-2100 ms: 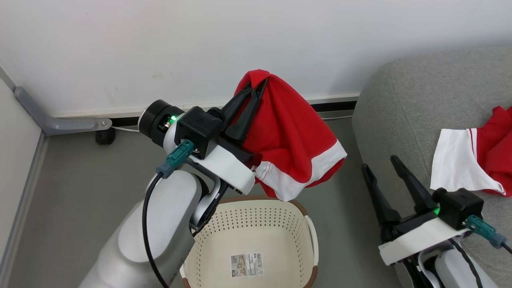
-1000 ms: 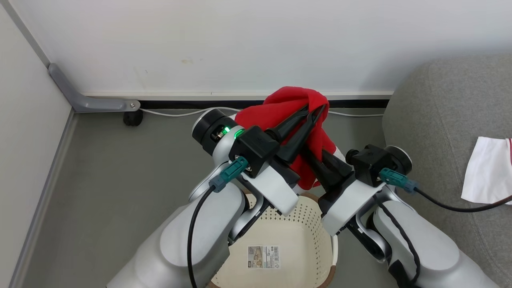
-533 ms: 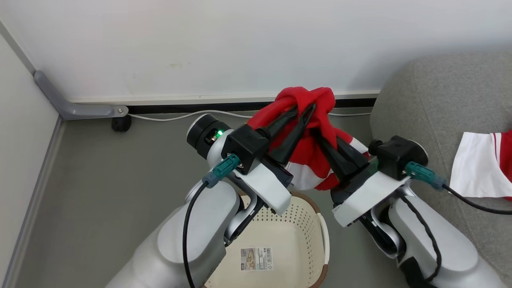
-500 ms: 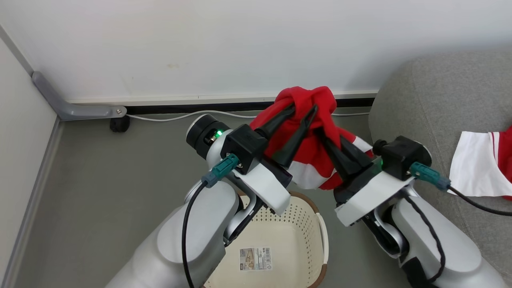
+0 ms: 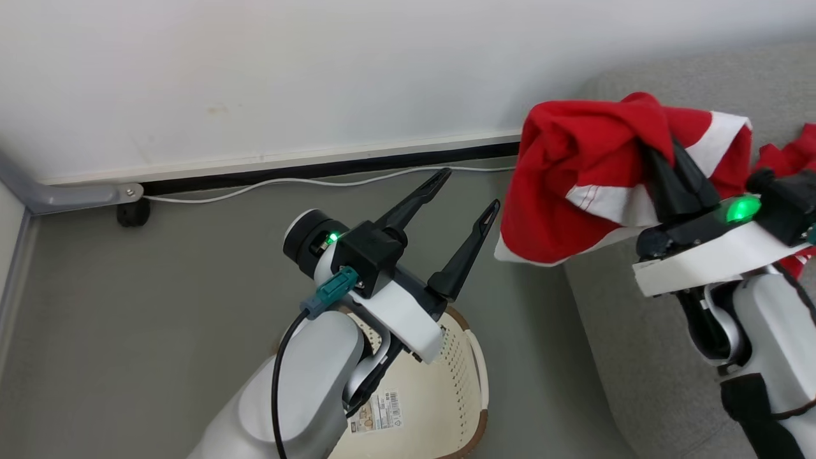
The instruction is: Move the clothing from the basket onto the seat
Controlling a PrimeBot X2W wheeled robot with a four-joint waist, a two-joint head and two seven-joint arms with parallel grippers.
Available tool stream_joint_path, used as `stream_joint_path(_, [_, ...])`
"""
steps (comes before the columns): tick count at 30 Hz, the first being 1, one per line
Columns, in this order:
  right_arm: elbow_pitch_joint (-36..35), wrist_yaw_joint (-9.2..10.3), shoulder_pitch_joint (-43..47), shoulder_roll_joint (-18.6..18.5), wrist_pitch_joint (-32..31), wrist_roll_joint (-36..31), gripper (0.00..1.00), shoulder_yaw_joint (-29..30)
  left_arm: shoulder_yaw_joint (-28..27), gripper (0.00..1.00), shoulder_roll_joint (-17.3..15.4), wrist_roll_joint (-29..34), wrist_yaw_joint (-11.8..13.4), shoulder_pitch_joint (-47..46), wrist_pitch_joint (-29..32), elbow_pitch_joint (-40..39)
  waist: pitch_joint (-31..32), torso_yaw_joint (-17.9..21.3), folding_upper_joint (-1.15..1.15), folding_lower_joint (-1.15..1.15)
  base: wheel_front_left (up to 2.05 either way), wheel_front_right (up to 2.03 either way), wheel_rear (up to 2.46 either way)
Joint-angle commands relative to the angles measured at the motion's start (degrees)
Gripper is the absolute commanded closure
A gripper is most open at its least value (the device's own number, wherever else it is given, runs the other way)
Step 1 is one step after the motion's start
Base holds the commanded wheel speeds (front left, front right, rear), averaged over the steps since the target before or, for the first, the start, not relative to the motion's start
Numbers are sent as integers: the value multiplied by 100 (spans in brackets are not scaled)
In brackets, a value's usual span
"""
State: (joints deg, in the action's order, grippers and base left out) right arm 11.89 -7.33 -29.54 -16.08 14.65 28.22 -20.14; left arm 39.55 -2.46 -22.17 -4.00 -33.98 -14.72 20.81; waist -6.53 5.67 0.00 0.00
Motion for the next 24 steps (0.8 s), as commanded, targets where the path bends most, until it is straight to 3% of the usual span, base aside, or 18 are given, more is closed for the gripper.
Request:
stream_joint_path(1, [-189, -16, 31, -70, 35, -27, 100, 59, -239, 0, -49, 76, -36, -10, -27, -153, -19, 139, 0, 0, 0, 0, 0])
stream_joint_path(8, [-256, -16, 12, -251, 35, -70, 100, 652, -407, 0, -46, 211, -163, 299, -28, -177, -30, 612, 0, 0, 0, 0, 0])
stream_joint_path(24, [-257, -16, 154, -340, 35, -130, 100, 1148, -753, 0, -43, 234, -295, 939, -28, -441, 47, 1827, 0, 0, 0, 0, 0])
